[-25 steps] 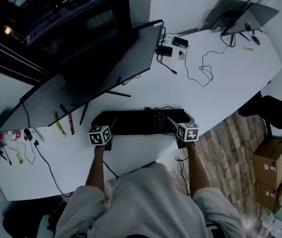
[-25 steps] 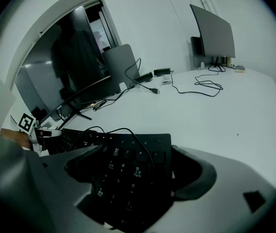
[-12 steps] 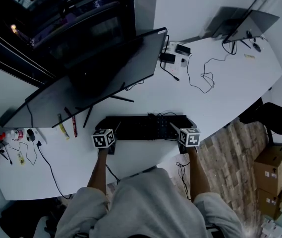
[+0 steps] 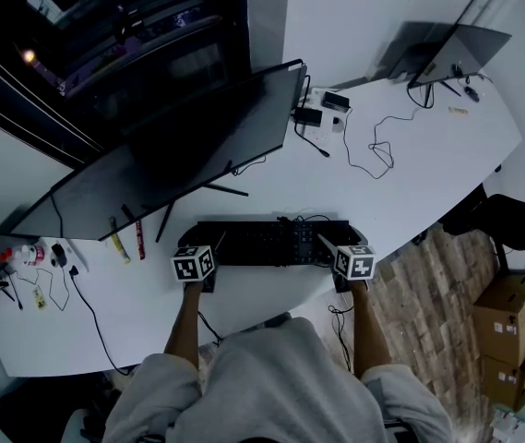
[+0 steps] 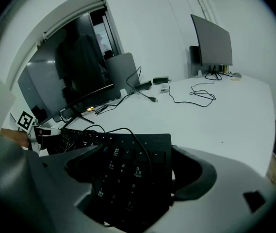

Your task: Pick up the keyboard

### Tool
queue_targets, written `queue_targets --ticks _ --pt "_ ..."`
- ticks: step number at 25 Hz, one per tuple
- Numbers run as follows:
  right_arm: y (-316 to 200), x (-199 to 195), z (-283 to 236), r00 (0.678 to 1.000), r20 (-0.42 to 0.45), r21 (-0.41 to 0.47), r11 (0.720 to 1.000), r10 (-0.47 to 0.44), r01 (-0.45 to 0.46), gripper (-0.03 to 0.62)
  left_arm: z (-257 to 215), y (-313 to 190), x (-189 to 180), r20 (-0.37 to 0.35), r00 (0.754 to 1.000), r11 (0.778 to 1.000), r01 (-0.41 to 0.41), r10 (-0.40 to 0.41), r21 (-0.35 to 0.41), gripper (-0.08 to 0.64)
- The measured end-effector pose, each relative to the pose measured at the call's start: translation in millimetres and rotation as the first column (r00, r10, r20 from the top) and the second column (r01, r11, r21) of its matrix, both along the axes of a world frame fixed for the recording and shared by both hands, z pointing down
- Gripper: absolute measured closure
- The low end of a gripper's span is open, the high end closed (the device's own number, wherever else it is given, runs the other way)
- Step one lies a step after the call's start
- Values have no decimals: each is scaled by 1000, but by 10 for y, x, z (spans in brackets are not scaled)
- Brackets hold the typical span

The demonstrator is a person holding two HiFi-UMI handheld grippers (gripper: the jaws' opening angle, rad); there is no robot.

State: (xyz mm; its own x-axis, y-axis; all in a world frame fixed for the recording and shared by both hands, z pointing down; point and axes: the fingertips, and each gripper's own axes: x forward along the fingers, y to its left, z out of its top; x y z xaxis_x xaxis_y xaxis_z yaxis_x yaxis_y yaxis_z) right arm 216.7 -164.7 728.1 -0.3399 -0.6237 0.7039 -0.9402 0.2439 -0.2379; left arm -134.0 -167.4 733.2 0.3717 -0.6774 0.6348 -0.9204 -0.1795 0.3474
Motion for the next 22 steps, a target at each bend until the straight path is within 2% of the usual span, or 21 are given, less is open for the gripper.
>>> queue_targets --ticks 11,22 --pt "-32 -4 -525 1000 -16 131 991 1 1 152 -490 -63 -8 -20 1000 992 8 -6 122 223" --pt "20 -46 -1107 1000 -12 268 963 21 -17 150 -1116 -108 -66 -24 1000 965 3 4 264 224"
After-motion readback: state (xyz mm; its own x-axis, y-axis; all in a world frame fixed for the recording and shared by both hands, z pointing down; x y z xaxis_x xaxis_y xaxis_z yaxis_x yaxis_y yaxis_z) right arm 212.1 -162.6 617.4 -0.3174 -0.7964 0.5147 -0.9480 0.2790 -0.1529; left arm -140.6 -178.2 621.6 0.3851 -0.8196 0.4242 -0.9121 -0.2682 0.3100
